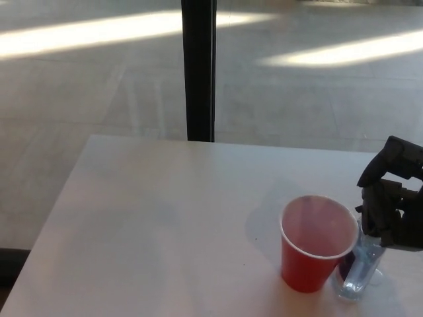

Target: The robot uses its right hand fist to press the hand soap kept in the middle of the table to get liquid hand soap out

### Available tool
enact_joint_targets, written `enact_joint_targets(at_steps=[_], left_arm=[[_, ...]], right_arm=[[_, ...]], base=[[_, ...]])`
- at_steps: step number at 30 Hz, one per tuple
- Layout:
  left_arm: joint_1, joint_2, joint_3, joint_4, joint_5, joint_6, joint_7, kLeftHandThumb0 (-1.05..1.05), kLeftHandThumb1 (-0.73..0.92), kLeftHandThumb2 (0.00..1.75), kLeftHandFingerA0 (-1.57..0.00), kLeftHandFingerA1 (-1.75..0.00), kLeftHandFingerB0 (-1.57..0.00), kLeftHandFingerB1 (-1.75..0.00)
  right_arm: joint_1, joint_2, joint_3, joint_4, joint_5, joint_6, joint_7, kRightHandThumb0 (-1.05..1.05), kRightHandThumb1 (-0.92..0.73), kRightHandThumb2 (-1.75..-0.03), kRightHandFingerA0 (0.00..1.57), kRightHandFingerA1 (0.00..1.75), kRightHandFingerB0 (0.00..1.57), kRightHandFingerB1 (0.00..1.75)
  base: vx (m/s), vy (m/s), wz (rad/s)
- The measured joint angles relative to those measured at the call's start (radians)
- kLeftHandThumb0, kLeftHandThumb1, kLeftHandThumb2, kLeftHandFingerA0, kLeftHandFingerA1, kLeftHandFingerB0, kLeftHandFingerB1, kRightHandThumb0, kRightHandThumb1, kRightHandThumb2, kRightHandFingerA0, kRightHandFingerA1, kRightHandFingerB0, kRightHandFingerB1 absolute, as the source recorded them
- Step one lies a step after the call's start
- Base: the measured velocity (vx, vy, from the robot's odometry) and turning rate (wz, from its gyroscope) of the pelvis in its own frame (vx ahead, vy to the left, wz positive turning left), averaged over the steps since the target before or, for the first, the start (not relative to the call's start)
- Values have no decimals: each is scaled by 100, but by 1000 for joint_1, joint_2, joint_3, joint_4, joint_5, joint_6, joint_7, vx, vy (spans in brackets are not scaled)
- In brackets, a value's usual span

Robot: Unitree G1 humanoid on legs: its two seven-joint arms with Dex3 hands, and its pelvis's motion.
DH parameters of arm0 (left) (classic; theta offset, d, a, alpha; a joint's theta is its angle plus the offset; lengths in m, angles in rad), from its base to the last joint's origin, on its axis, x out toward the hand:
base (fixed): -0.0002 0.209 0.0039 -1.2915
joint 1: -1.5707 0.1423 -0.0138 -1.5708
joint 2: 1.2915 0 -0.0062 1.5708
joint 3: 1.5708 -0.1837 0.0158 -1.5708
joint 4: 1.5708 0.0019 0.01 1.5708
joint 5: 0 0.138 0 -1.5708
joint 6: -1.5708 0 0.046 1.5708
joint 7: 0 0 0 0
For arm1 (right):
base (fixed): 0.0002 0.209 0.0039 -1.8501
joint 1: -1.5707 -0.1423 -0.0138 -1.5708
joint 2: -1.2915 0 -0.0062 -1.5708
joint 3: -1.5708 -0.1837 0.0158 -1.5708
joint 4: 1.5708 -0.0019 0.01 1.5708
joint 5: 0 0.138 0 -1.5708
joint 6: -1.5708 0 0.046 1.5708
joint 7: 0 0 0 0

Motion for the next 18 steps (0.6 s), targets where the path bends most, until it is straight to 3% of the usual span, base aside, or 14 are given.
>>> enact_joint_targets(at_steps=[8, 14, 16, 18], left_arm=[[-14, 0, 0, -13, -1, 0, 0, -17, 45, 99, -65, -84, -47, -73], [-20, 0, 0, -11, 0, 0, 0, -17, 45, 97, -68, -86, -53, -76], [-24, 0, 0, -9, 0, 0, 0, -17, 45, 98, -70, -87, -53, -77], [-26, 0, 0, -9, 0, 0, 0, -16, 45, 98, -67, -86, -50, -75]], right_arm=[[0, -1, 12, 24, 0, -44, -2, -23, -52, -128, 108, 175, 72, 170], [0, -5, 21, 38, 0, -74, -2, -22, -53, -124, 107, 175, 71, 172], [0, -6, 24, 41, 0, -82, -3, -24, -52, -123, 103, 175, 78, 161], [0, -7, 27, 42, 0, -88, -4, -23, -50, -128, 106, 175, 73, 167]], base=[[0, 0, 0], [0, 0, 0], [0, 0, 0], [0, 0, 0]])
